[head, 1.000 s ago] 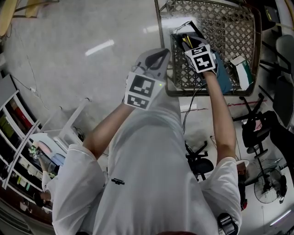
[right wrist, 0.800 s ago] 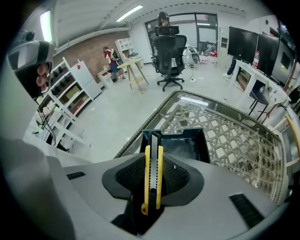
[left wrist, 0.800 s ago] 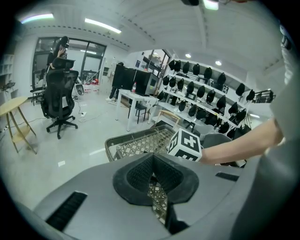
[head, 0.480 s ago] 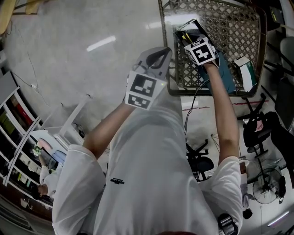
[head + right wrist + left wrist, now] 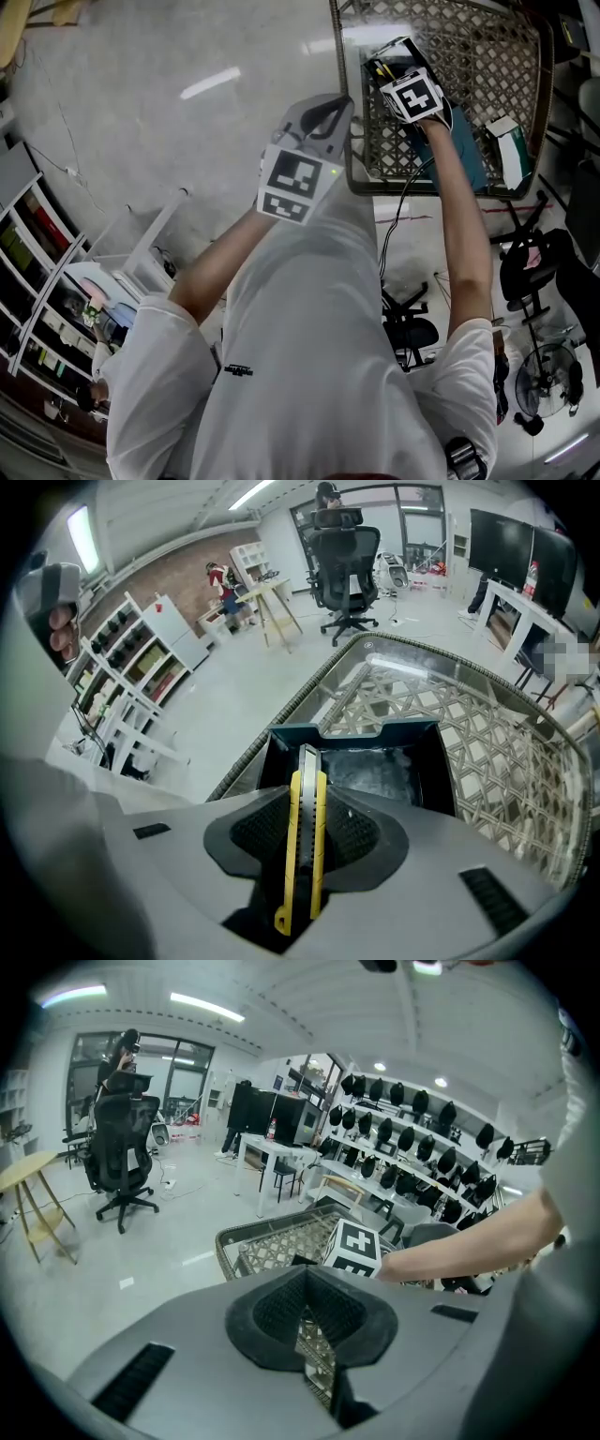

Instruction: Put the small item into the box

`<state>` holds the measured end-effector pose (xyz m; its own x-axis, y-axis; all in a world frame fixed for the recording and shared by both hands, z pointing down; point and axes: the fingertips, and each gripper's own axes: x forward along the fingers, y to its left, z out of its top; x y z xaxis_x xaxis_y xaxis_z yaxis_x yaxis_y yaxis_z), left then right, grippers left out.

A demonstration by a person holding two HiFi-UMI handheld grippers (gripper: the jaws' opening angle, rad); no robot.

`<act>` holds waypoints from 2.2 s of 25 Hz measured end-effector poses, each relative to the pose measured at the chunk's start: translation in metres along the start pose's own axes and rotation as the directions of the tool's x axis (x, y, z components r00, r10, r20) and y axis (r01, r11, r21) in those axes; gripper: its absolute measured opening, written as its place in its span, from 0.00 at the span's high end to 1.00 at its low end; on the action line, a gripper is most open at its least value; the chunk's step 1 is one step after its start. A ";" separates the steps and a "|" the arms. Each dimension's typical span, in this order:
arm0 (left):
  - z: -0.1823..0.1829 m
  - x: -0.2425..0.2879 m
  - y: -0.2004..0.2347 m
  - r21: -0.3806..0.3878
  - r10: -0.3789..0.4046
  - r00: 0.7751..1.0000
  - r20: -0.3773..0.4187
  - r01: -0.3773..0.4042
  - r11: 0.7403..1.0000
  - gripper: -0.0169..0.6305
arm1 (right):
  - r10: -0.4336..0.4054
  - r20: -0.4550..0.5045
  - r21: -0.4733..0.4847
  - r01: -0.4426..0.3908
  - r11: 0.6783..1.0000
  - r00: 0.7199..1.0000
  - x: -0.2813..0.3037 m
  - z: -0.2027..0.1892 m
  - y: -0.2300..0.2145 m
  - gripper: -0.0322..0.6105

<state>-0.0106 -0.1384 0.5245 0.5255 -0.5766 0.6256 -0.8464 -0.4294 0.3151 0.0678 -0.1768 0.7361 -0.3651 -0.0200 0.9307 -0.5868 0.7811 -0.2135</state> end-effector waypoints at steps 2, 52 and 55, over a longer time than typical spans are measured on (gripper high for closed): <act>-0.001 0.000 0.000 0.002 0.001 1.000 0.000 -0.001 1.000 0.97 | -0.006 -0.001 0.000 0.006 1.000 1.000 0.000 0.000 -0.001 0.78; 0.051 -0.097 -0.055 0.087 -0.048 0.987 0.151 0.035 0.996 0.97 | -0.354 0.520 0.209 0.286 0.935 0.777 -0.300 0.033 0.088 0.93; 0.056 -0.106 -0.054 0.087 -0.048 0.985 0.167 0.034 0.996 0.97 | -0.398 0.551 0.251 0.309 0.917 0.733 -0.323 0.031 0.095 0.93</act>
<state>-0.0154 -0.0929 0.4009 0.5729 -0.6630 0.4818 -0.8172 -0.5076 0.2731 0.1073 -0.1155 0.4060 -0.4329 -0.6693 0.6039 -0.8323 0.5541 0.0174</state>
